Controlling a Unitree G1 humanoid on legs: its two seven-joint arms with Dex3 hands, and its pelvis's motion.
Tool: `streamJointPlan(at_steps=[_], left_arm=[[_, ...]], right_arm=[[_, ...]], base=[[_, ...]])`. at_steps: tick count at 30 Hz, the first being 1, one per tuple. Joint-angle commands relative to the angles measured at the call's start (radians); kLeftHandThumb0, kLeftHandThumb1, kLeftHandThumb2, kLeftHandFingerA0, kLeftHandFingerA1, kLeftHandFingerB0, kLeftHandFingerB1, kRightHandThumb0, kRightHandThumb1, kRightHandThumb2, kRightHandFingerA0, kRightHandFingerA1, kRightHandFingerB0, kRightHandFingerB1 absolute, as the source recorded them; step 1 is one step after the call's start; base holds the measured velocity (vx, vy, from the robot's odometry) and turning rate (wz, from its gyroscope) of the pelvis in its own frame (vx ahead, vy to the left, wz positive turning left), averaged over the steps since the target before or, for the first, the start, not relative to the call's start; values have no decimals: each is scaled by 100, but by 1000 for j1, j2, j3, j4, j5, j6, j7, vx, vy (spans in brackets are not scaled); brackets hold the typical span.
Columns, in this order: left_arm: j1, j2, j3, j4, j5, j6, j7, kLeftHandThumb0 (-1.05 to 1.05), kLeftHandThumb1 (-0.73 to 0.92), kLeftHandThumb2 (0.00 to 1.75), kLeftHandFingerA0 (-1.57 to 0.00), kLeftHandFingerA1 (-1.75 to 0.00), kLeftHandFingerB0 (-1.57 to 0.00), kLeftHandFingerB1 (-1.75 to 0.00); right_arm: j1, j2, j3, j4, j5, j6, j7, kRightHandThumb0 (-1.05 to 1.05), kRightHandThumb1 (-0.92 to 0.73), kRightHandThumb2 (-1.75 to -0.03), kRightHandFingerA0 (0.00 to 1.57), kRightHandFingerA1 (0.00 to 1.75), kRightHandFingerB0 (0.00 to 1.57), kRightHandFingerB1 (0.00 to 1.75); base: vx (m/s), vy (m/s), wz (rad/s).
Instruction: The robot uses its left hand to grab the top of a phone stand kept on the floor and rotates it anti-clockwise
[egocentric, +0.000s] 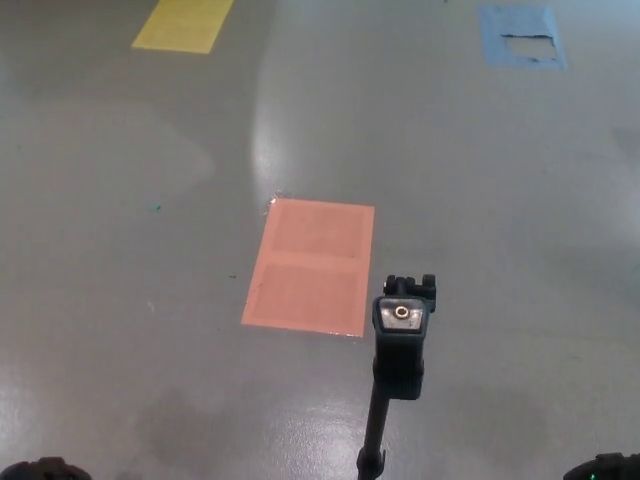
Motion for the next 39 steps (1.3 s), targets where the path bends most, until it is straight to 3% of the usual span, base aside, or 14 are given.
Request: streamJointPlan(at_steps=[1,5,6,7,8,10,11,12,13,22,23,28,37,39], left_arm=[[-13,29,-19,46,32,-74,-37,-47,64,59,-53,-39,-35,-33],[-7,27,-11,50,23,-93,-37,-45,64,59,-49,-39,-30,-30],[3,22,11,45,0,-117,-40,-47,64,59,-43,-38,-24,-29],[8,20,23,43,-12,-131,-41,-47,64,59,-43,-38,-24,-29],[12,18,36,35,-24,-147,-41,-56,52,75,-28,-44,-15,-37],[20,13,56,6,-36,-173,-31,-54,50,72,-20,-40,-11,-35],[35,7,79,-63,-59,-210,-32,-49,48,67,-17,-36,-9,-34],[45,4,92,-102,-74,-232,-38,-49,48,67,-17,-36,-9,-34],[57,1,106,-149,-92,-254,-46,-27,41,92,0,-47,0,-47],[219,7,136,-838,-162,-319,-97,-32,32,88,0,-48,0,-49],[237,7,132,-950,-176,-315,-106,-64,42,71,-11,-40,-5,-29],[236,15,110,-1209,-222,-273,-153,-65,42,75,-10,-32,-4,-26],[161,17,56,-1417,-206,-201,-201,-61,38,71,-9,-30,-6,-24],[138,20,45,-1449,-186,-188,-211,-60,44,55,-11,-27,-2,-25]], right_arm=[[-15,-29,17,40,-14,-33,72,-55,-64,-87,49,53,30,46],[-18,-28,18,54,-17,-37,67,-56,-64,-87,49,53,26,44],[-14,-28,16,57,-13,-48,65,-49,-77,-63,57,41,26,31],[-12,-29,14,57,-12,-54,64,-49,-77,-63,57,41,26,31],[-10,-29,10,56,-7,-57,66,-37,-56,-100,45,61,11,46],[-8,-29,4,56,-2,-60,68,-38,-56,-100,46,62,9,45],[-10,-29,2,56,-3,-61,62,-50,-78,-63,56,41,21,29],[-10,-29,0,56,-2,-61,60,-50,-78,-63,56,41,21,29],[-14,-28,-1,59,-2,-63,59,-50,-78,-63,57,41,20,29],[-23,-20,-14,71,5,-61,47,-49,-77,-64,58,41,18,29],[-15,-20,-13,69,5,-62,46,-50,-78,-63,57,40,19,29],[-3,-24,-13,65,5,-68,50,-50,-78,-63,58,42,19,29],[-13,-26,-10,65,3,-63,55,-49,-78,-63,58,41,20,29],[-18,-26,-9,68,1,-61,55,-49,-78,-63,58,41,20,29]], base=[[0,0,0],[0,0,0],[0,0,0],[0,0,0],[0,0,0],[0,0,0],[0,0,0],[0,0,0],[0,0,0],[0,0,0],[0,0,0],[0,0,0],[0,0,0],[0,0,0]])
